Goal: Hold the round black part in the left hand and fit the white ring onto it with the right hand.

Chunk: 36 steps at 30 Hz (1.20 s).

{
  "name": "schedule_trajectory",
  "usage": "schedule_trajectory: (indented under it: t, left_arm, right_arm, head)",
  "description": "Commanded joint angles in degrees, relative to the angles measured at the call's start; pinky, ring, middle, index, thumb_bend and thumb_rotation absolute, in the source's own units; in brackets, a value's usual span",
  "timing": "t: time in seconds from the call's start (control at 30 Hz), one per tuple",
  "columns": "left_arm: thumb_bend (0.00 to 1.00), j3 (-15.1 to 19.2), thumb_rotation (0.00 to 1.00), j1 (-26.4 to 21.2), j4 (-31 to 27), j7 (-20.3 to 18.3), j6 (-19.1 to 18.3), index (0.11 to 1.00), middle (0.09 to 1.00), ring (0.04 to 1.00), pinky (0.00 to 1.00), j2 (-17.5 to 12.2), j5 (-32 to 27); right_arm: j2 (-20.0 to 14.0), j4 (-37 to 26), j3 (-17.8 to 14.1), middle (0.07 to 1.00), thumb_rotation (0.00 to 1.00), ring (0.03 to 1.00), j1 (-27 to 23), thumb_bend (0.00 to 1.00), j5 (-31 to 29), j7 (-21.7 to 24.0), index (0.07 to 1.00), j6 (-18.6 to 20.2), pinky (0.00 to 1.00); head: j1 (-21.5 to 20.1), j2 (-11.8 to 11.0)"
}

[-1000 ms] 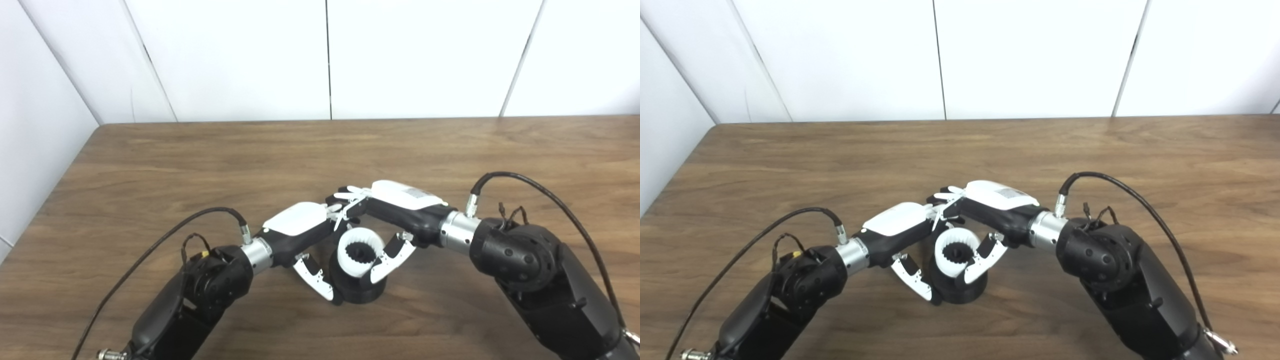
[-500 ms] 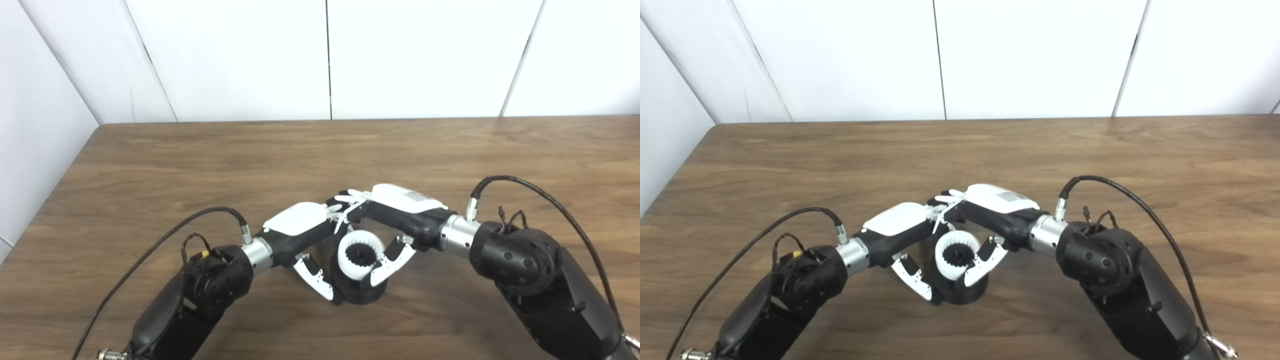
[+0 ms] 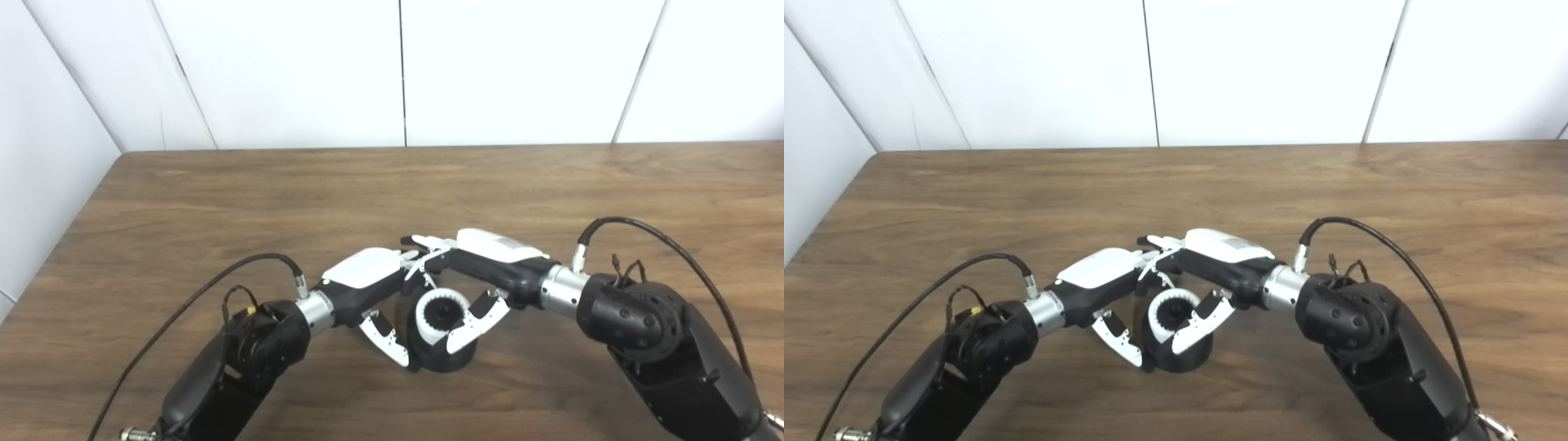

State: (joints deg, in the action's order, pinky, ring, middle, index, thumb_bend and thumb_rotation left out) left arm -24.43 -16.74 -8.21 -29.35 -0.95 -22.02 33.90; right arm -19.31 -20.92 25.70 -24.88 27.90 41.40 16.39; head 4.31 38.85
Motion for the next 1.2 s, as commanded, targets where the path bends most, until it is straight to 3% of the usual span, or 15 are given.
schedule_trajectory:
  t: [0.0,0.27,0.8,1.17]
  left_arm:
    - [0.90,0.30,0.30,-1.42,-0.97,-0.06,0.35,0.641,0.925,1.000,1.00,-0.37,0.45]
    - [0.89,0.15,0.30,-1.67,-0.69,-0.03,0.50,0.639,0.930,1.000,1.00,-0.36,0.65]
    - [0.93,0.62,0.33,-1.76,-0.99,-0.95,-1.27,0.655,0.951,1.000,1.00,-0.65,0.31]
    - [1.00,1.69,0.38,-1.49,-1.35,-1.68,-1.94,0.765,0.949,1.000,1.00,-1.60,0.93]
  right_arm:
    - [0.24,-0.68,-0.78,1.000,0.38,1.000,-1.62,0.88,-0.37,-1.04,0.713,-0.27,1.00]
    - [0.15,-0.30,-0.78,1.000,0.37,1.000,-1.69,0.88,-0.15,-1.57,0.721,-1.40,1.00]
    - [0.29,-0.46,-3.26,1.000,0.40,1.000,-2.41,0.95,-1.16,-2.23,0.754,0.41,1.00]
    - [-0.20,-0.58,-5.67,1.000,0.40,1.000,-1.91,0.96,-2.20,-3.19,0.750,0.31,1.00]
  head:
    - [0.07,0.06]
    - [0.06,-0.06]
    - [0.24,-0.22]
    - [0.32,-0.03]
